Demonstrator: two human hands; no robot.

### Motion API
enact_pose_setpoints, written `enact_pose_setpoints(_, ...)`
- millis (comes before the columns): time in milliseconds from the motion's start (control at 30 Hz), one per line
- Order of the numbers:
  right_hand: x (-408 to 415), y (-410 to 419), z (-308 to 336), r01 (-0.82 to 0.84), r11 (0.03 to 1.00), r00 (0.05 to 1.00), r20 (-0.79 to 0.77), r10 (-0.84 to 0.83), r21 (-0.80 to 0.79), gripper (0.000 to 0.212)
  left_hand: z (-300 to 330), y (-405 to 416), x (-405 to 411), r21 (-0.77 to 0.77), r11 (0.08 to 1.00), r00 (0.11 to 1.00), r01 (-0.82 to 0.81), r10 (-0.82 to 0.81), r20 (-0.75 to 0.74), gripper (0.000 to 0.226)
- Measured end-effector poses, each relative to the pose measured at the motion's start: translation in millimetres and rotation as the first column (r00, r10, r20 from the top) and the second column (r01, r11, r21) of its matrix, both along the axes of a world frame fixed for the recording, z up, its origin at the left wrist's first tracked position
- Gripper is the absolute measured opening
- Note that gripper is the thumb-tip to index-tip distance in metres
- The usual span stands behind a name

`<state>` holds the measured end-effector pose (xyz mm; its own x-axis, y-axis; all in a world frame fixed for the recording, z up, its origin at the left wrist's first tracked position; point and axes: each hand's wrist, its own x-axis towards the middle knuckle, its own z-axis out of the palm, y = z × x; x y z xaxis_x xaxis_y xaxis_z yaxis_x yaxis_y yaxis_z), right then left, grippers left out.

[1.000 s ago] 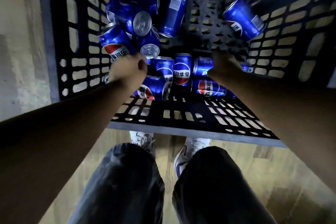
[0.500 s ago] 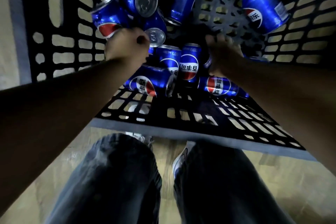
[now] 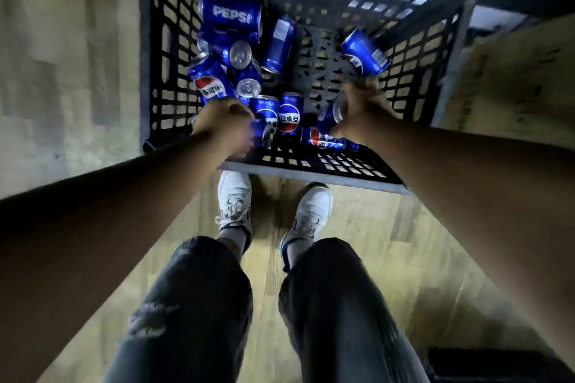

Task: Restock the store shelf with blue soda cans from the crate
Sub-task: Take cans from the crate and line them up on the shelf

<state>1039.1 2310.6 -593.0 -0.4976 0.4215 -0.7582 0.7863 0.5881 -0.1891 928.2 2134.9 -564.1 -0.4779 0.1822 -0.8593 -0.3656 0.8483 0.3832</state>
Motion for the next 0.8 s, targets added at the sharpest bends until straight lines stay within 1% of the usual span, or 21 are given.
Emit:
enact_pose_setpoints(67,6.5,-4.3,34.7,0.022,1.000,1.000,-0.012,-0.022,-0.016,0.095,37.6,2.1,-8.9,-0.060,0.998,0.980,-0.015,0.026,0.196,0.023)
enact_pose_setpoints(100,9.8,-5.1,51.6,0.010,1.000,1.000,-0.012,-0.010,-0.010,0.095,53.3,2.8,-12.9,-0.083,0.996,0.966,-0.013,0.034,0.256,0.024)
enact_pose_setpoints(133,12.8,-6.4,73.1,-0.011,1.000,1.000,-0.010,0.011,-0.001,0.094,72.1,1.3,-17.1,-0.090,0.996,0.964,-0.005,0.029,0.264,0.023)
enact_pose_setpoints(233,21.2,-10.3,131.6,-0.073,0.996,0.997,0.012,0.072,0.041,0.086,123.9,1.0,-28.8,-0.082,0.996,0.977,0.022,-0.004,0.212,0.022)
enact_pose_setpoints(300,24.2,-14.7,167.4,-0.125,0.992,0.992,0.011,0.125,0.033,0.081,157.7,4.7,-35.0,-0.014,0.998,0.982,-0.056,0.057,0.181,0.020)
enact_pose_setpoints(367,28.5,-20.0,203.1,-0.165,0.986,0.986,-0.001,0.165,0.005,0.080,195.8,12.8,-37.8,0.102,0.979,0.966,-0.174,0.150,0.211,0.021)
enact_pose_setpoints(433,32.7,-25.2,233.7,-0.188,0.982,0.982,-0.030,0.188,0.005,0.080,229.6,23.3,-35.7,0.181,0.960,0.953,-0.213,0.164,0.253,0.024)
enact_pose_setpoints(500,36.8,-31.8,265.4,-0.216,0.976,0.974,-0.061,0.217,0.024,0.072,263.0,30.1,-29.2,0.230,0.955,0.954,-0.185,0.119,0.274,0.026)
enact_pose_setpoints(600,38.4,-39.8,308.5,-0.244,0.969,0.967,-0.069,0.246,0.043,0.060,305.2,30.5,-16.8,0.271,0.957,0.965,-0.106,0.034,0.259,0.027)
enact_pose_setpoints(700,32.9,-48.9,354.0,-0.237,0.971,0.969,-0.062,0.239,0.036,0.050,338.3,18.1,-2.6,0.236,0.971,0.980,0.019,-0.065,0.189,0.027)
enact_pose_setpoints(800,19.4,-55.2,399.9,-0.297,0.953,0.950,-0.083,0.301,0.060,0.045,363.4,8.0,4.5,0.211,0.975,0.986,0.072,-0.102,0.135,0.029)
